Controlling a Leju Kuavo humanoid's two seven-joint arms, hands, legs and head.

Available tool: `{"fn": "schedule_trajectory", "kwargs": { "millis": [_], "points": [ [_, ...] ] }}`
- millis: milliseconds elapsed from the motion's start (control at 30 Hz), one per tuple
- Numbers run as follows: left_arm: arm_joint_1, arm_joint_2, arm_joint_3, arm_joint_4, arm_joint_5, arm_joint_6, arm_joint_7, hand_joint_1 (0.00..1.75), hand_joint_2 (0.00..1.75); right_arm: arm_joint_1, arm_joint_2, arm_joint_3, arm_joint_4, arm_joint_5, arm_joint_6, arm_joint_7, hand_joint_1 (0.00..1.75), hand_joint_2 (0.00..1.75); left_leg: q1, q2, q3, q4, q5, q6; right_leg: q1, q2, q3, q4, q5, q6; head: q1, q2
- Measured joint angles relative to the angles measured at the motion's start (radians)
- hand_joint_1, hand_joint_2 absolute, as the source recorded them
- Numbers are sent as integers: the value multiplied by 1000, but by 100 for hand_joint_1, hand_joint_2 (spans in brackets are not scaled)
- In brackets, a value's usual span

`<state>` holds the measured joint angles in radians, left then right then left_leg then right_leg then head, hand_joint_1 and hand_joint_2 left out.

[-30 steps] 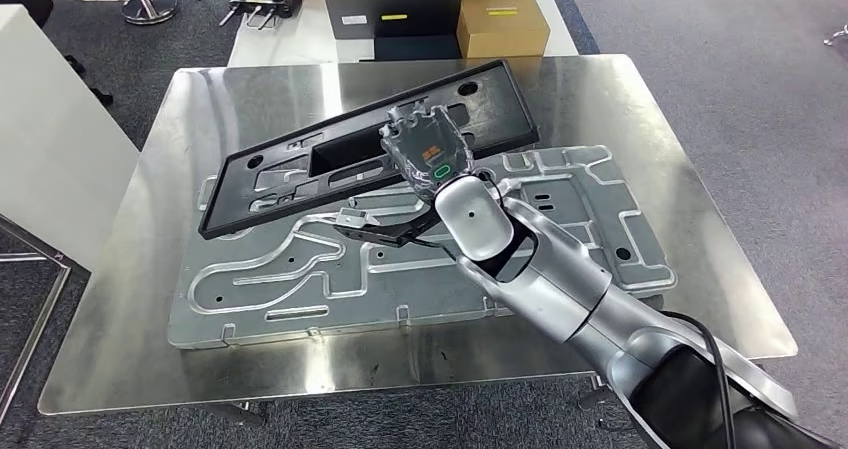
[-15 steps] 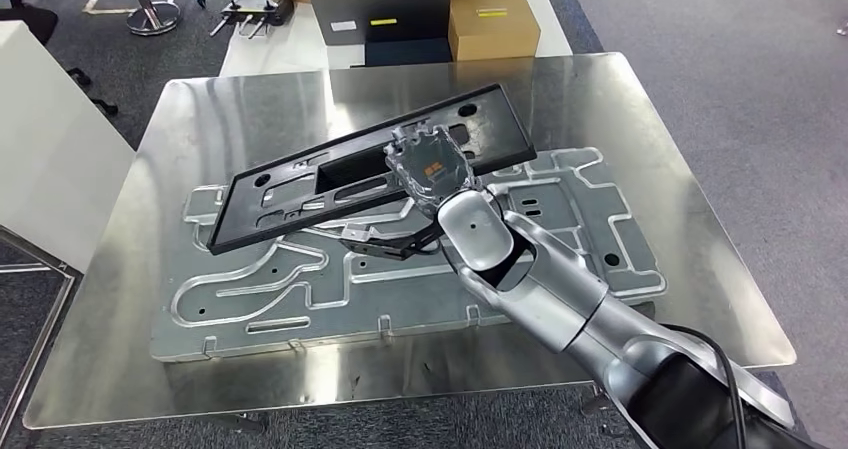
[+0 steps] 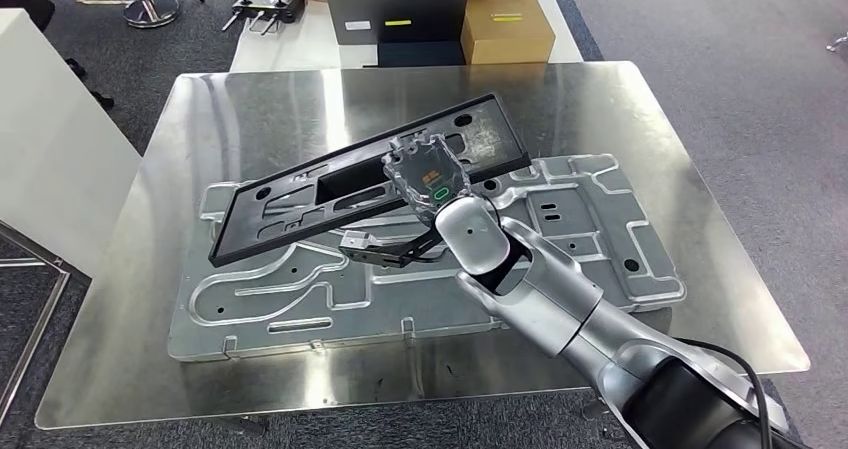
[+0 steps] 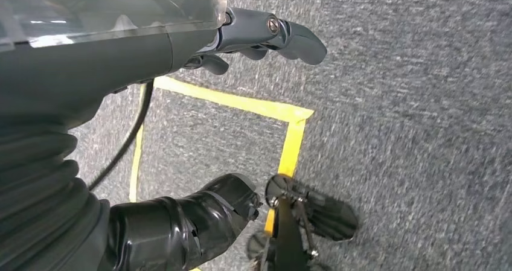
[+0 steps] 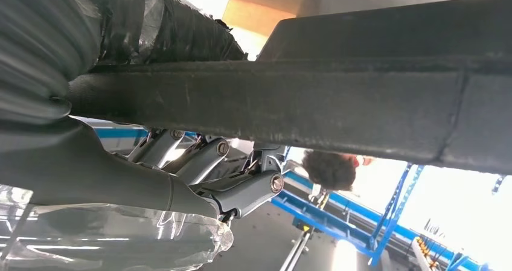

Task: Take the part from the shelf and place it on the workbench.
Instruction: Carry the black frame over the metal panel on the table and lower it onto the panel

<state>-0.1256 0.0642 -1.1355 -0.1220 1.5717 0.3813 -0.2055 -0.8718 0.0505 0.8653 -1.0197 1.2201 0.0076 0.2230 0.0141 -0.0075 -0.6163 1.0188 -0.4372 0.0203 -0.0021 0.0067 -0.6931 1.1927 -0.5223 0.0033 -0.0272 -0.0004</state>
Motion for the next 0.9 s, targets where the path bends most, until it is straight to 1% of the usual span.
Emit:
{"fn": "schedule_trajectory", "kwargs": {
  "millis": [33, 67, 100, 133, 167, 200, 233, 267, 300, 367, 400, 433, 467, 500, 533, 567, 600, 633, 667, 700, 733, 767, 800, 833, 900],
  "points": [
    [0, 0, 2, 0, 0, -1, 2, 0, 175, 1, 1, 0, 3, -1, 0, -2, 175, 175, -1, 0, 0, 1, -1, 2, -1, 0, -32, 66, -26, 1, 1, 0],
    [0, 0, 4, 0, 0, -2, 3, 0, 175, 3, 2, 0, 6, -2, 0, -3, 175, 175, -1, 0, 0, 2, -1, 4, -1, -1, -55, 112, -37, 2, 1, 0],
    [0, 0, 8, 0, 0, -2, 6, 0, 175, 5, 2, 1, 9, -3, -1, -5, 175, 175, -1, 0, 0, 3, -2, 4, -1, -1, -63, 124, -30, 1, 1, 0],
    [0, 0, 11, 0, 0, -1, 8, 0, 175, 6, 4, 1, 12, -4, -1, -6, 175, 175, -2, -1, 0, 5, -4, 4, -1, -1, -53, 99, -6, -1, 1, 0],
    [1, 0, 14, 0, 0, -1, 10, 0, 175, 6, 5, 2, 15, -6, -2, -6, 175, 175, -2, -1, 1, 7, -6, 3, -1, -1, -25, 41, 29, -5, 1, 0],
    [1, 0, 15, 0, 0, 0, 12, 0, 175, 5, 7, 2, 17, -7, -3, -7, 175, 175, -2, -2, 2, 8, -8, 1, 0, -1, 9, -29, 58, -8, 1, 0],
    [1, 0, 16, 0, 0, 2, 13, 0, 175, 4, 9, 2, 19, -7, -5, -8, 175, 175, -3, -3, 1, 10, -9, -2, 2, -1, 38, -89, 77, -11, 0, 0],
    [0, 0, 16, 0, 0, 3, 13, 0, 175, 4, 11, 2, 19, -8, -7, -8, 175, 175, -4, -3, 0, 11, -9, -5, 4, 0, 57, -128, 86, -13, 0, 0],
    [0, 0, 17, 0, 0, 5, 14, 0, 175, 3, 13, 2, 21, -7, -9, -9, 175, 175, -5, -3, -2, 11, -9, -9, 6, 1, 64, -144, 84, -14, 0, 0],
    [1, 0, 18, 0, -1, 7, 14, 0, 175, 3, 16, 4, 24, -5, -12, -9, 87, 87, -5, -3, -3, 9, -8, -19, 8, 2, 66, -149, 85, -18, 0, 0],
    [1, 0, 18, 0, -1, 7, 15, 0, 175, 3, 16, 5, 25, -4, -12, -9, 44, 44, -4, -3, -4, 12, -12, -23, 7, 2, 68, -152, 87, -21, 0, 0],
    [1, 0, 18, 0, -1, 7, 15, 0, 175, 3, 17, 5, 26, -4, -12, -9, 0, 0, -3, -2, -9, 27, -24, -27, 6, 1, 70, -156, 88, -25, -1, 0],
    [1, -1, 18, 0, -2, 7, 15, 0, 175, 1, 18, 5, 27, -3, -13, -8, 0, 0, -2, -1, -24, 60, -46, -31, 3, 1, 72, -159, 90, -29, -3, 0],
    [1, -1, 18, 0, -2, 8, 15, 0, 175, 1, 20, 5, 27, -3, -13, -7, 0, 0, -2, 1, -49, 115, -76, -34, 2, 1, 74, -161, 91, -31, -5, 0],
    [1, -1, 19, 0, -4, 9, 15, 0, 131, 0, 21, 6, 27, -3, -13, -6, 0, 0, -2, 2, -80, 183, -107, -37, 3, 1, 74, -160, 90, -33, -7, 0],
    [1, 0, 19, 0, -7, 9, 15, 0, 87, 0, 21, 6, 27, -4, -13, -5, 0, 0, -2, 2, -111, 245, -130, -38, 4, 1, 74, -160, 90, -35, -7, 0],
    [2, 0, 19, 0, -9, 10, 15, 0, 44, 1, 21, 6, 27, -4, -13, -4, 0, 0, -2, 2, -133, 285, -137, -38, 6, 1, 74, -159, 89, -36, -7, 0],
    [3, 0, 19, 0, -10, 10, 15, 0, 0, 2, 21, 6, 27, -5, -12, -4, 0, 0, -2, 2, -137, 289, -125, -36, 7, 2, 75, -158, 88, -37, -7, 0],
    [4, 0, 19, 0, -10, 9, 15, 0, 0, 2, 21, 6, 27, -5, -12, -3, 0, 0, -3, 2, -120, 250, -95, -33, 9, 2, 76, -157, 87, -37, -7, 0],
    [4, 0, 19, 0, -10, 9, 15, 0, 0, 2, 21, 6, 27, -5, -11, -3, 0, 0, -4, 2, -90, 185, -57, -27, 10, 3, 79, -157, 86, -37, -7, 0],
    [3, 1, 19, 0, -9, 10, 15, 0, 0, 2, 22, 6, 27, -5, -11, -2, 0, 0, -7, 2, -55, 114, -28, -21, 11, 4, 81, -157, 84, -36, -7, 0],
    [2, 2, 19, 0, -6, 10, 15, 0, 0, 1, 22, 6, 27, -5, -10, 0, 0, 0, -11, 2, -26, 57, -10, -15, 12, 4, 82, -157, 83, -34, -7, 0],
    [1, 2, 19, 0, -5, 10, 15, 0, 0, 1, 22, 6, 27, -5, -9, 1, 0, 0, -14, 1, -10, 24, -4, -11, 12, 4, 81, -157, 83, -31, -7, 0],
    [0, 3, 20, 0, -3, 10, 15, 0, 0, 1, 22, 6, 27, -5, -8, 2, 0, 0, -18, 1, -4, 10, -6, -8, 12, 4, 80, -157, 83, -27, -6, 0],
    [0, 3, 23, 0, -1, 11, 15, 0, 0, 0, 21, 6, 27, -6, -7, 3, 0, 0, -17, 2, -1, 1, -2, -3, 11, 4, 78, -156, 81, -17, -6, 0]
  ]
}}
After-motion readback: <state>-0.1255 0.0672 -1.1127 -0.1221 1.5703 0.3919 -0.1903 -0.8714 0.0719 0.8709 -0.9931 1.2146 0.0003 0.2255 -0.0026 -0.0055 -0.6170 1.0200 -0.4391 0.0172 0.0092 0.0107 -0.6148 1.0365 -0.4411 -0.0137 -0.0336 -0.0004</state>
